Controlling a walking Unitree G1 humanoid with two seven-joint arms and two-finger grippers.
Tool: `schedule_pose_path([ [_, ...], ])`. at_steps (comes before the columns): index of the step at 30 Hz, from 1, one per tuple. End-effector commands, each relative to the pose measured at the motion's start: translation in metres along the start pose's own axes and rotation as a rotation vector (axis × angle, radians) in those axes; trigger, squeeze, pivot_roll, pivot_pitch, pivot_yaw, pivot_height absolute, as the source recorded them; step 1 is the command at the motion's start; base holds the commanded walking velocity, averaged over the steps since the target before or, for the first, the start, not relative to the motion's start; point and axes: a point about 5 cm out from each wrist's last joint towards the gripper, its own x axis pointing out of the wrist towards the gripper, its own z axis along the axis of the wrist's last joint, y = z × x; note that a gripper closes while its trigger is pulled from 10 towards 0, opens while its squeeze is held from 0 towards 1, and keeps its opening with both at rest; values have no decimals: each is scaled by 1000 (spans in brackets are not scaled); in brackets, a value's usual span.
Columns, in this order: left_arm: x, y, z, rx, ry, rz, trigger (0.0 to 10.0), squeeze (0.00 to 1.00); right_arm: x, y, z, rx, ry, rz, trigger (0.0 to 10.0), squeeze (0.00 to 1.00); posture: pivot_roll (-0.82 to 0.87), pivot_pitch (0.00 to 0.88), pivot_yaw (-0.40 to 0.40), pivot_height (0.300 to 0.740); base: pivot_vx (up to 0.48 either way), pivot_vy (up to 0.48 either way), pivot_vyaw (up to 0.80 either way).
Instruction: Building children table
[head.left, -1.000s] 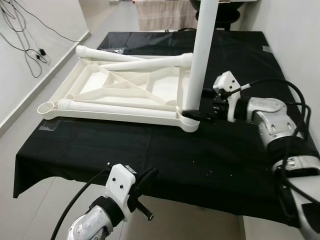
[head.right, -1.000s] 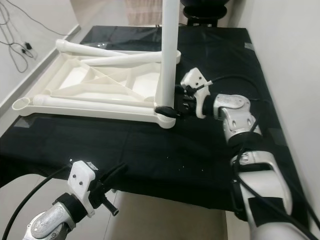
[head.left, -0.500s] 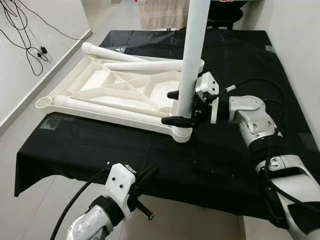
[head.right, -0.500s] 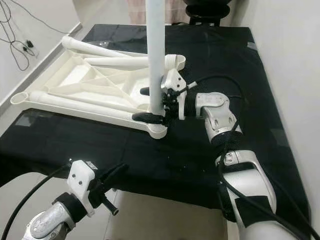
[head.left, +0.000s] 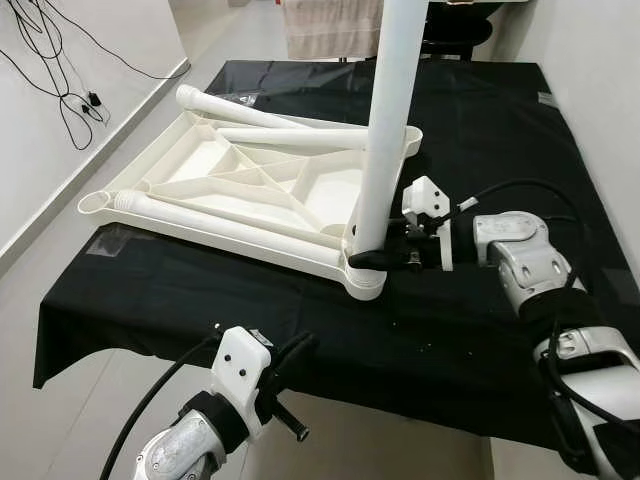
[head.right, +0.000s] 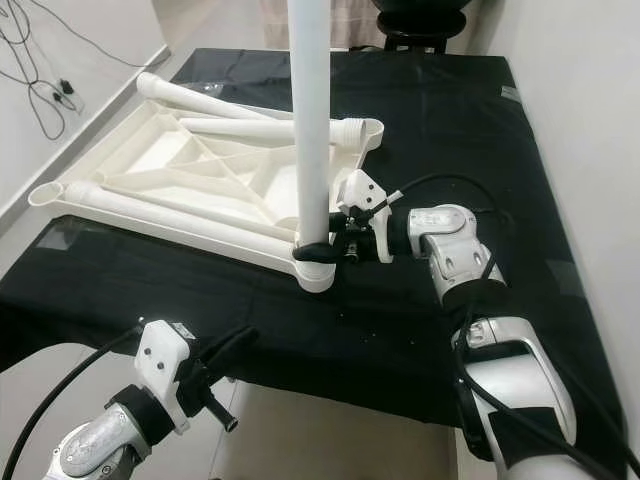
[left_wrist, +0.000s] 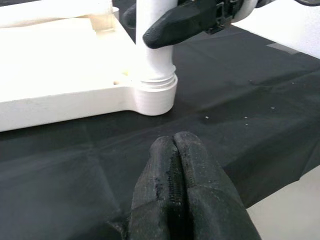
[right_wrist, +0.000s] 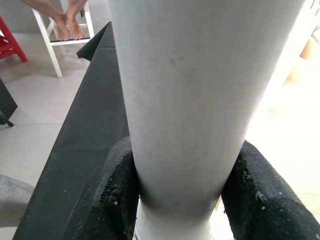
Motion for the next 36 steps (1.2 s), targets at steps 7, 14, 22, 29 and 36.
schedule_pose_path([
  [7,-5,-3,-9,-32,34,-22,10000,0,-34,22,-33,147,67,-281,0,0,17,182,14,740,0,0,0],
  [14,-6,6,-10,-56,37,-12,10000,0,-31,140,-81,555,270,-1017,0,0,-17,195,37,740,0,0,0],
  [22,-1,14,-13,-83,39,-47,10000,0,-35,126,-66,508,225,-1091,0,0,-48,176,69,740,0,0,0],
  [29,3,15,-12,-92,31,-45,10000,0,-1,113,-30,491,-9,-889,10000,1000,-29,175,73,740,0,0,0],
  [36,5,14,-11,-96,20,-52,10000,0,3,88,2,277,-167,-448,10000,0,-22,173,70,740,0,0,0],
])
